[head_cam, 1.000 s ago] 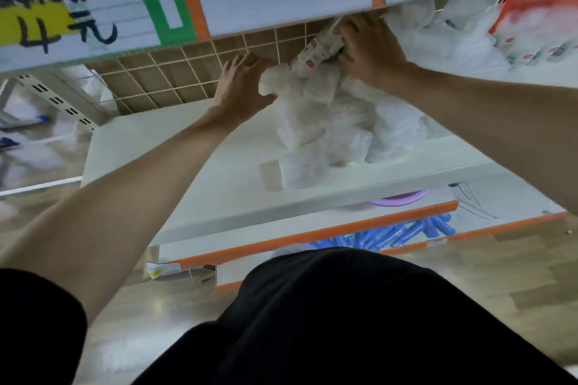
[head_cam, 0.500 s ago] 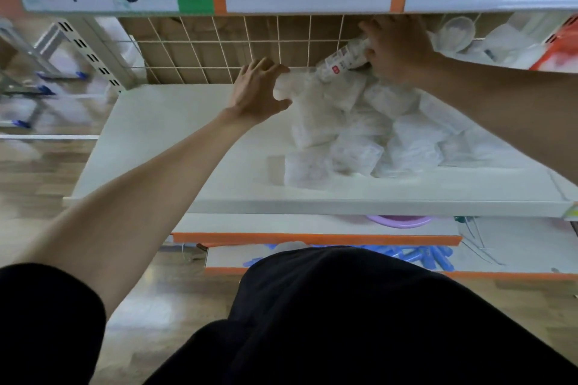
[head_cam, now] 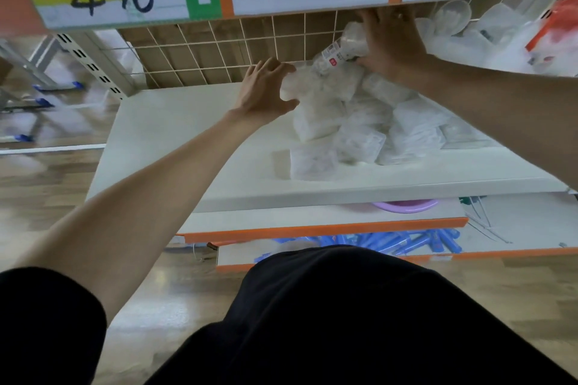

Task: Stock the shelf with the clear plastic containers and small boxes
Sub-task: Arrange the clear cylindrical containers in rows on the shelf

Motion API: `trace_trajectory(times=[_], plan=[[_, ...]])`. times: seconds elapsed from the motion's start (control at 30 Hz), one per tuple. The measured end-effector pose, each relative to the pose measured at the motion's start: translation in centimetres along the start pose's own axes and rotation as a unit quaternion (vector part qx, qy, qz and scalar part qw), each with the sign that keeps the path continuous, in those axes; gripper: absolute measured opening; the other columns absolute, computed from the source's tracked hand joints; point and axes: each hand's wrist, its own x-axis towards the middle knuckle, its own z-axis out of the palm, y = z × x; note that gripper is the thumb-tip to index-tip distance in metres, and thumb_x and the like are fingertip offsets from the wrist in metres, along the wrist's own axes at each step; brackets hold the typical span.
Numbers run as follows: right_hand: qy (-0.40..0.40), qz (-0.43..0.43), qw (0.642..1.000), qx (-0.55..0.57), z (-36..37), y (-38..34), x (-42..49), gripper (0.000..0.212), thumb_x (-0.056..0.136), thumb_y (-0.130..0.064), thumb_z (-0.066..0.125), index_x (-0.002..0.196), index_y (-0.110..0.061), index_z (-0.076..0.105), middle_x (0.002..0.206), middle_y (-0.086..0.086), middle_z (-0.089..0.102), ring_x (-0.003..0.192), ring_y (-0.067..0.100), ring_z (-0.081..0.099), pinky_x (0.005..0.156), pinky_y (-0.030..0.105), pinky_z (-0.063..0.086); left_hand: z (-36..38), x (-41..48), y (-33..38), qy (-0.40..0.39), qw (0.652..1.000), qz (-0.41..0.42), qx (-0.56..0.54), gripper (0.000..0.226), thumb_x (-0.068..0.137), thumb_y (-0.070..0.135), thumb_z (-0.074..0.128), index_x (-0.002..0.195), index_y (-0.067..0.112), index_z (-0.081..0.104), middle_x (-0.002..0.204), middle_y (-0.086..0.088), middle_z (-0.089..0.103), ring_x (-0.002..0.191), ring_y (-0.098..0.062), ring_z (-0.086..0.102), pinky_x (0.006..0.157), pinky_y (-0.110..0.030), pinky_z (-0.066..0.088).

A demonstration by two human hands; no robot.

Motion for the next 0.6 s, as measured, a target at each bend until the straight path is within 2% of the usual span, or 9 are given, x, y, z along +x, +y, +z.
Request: trace_trajectory(times=[0.13, 0.3, 0.4, 0.5, 0.6], plan=[[0.004, -0.012, 0.997, 0.075, -0.5, -1.4, -2.3, 0.066, 0.081, -0.029, 0.077, 0.137, -0.01, 0.046, 0.131, 0.023, 0.046, 0.114, 0.041, 0.051, 0.102, 0.05, 0.038, -0.6, -0.9, -0.1, -0.027, 1.0, 0.008, 0.002, 0.059, 0.078, 0.044, 0.072, 0.13, 0.019, 0.056, 0.126, -0.004, 0.057, 0.12, -0.026, 0.05, 0.105, -0.034, 0.031], [-0.045, -0.009, 0.996, 0.076, -1.0, -3.2, -5.8, 0.076, 0.087, -0.038, 0.069, 0.15, -0.017, 0.032, 0.132, 0.021, 0.053, 0.117, 0.037, 0.054, 0.098, 0.047, 0.037, -1.1, -2.3, 0.8, -0.06, 0.998, 0.011, -0.009, 0.058, 0.078, 0.042, 0.07, 0.131, 0.022, 0.054, 0.128, -0.004, 0.053, 0.119, -0.025, 0.05, 0.1, -0.032, 0.033], [-0.084, 0.018, 0.992, 0.089, -1.6, -3.5, -7.8, 0.078, 0.088, -0.049, 0.064, 0.149, -0.014, 0.032, 0.137, 0.019, 0.05, 0.117, 0.036, 0.053, 0.102, 0.044, 0.033, -1.6, -3.1, 1.8, -0.067, 0.998, 0.017, -0.011, 0.057, 0.079, 0.04, 0.07, 0.131, 0.021, 0.054, 0.128, -0.004, 0.053, 0.118, -0.025, 0.05, 0.099, -0.03, 0.033], [-0.046, 0.005, 0.996, 0.07, -2.2, -3.0, -9.5, 0.078, 0.089, -0.063, 0.05, 0.146, -0.011, 0.037, 0.132, 0.019, 0.053, 0.112, 0.037, 0.055, 0.101, 0.043, 0.034, -2.2, -3.7, 3.0, -0.058, 0.998, 0.023, -0.011, 0.055, 0.079, 0.039, 0.07, 0.129, 0.02, 0.056, 0.129, -0.005, 0.053, 0.119, -0.025, 0.05, 0.099, -0.03, 0.034], [-0.02, -0.006, 0.998, 0.054, -3.0, -2.0, -10.9, 0.076, 0.092, -0.064, 0.043, 0.144, -0.01, 0.04, 0.126, 0.019, 0.055, 0.107, 0.037, 0.056, 0.098, 0.043, 0.035, -2.6, -3.9, 4.5, -0.048, 0.999, 0.023, -0.009, 0.057, 0.079, 0.039, 0.07, 0.131, 0.019, 0.056, 0.129, -0.006, 0.054, 0.12, -0.026, 0.05, 0.1, -0.033, 0.036]])
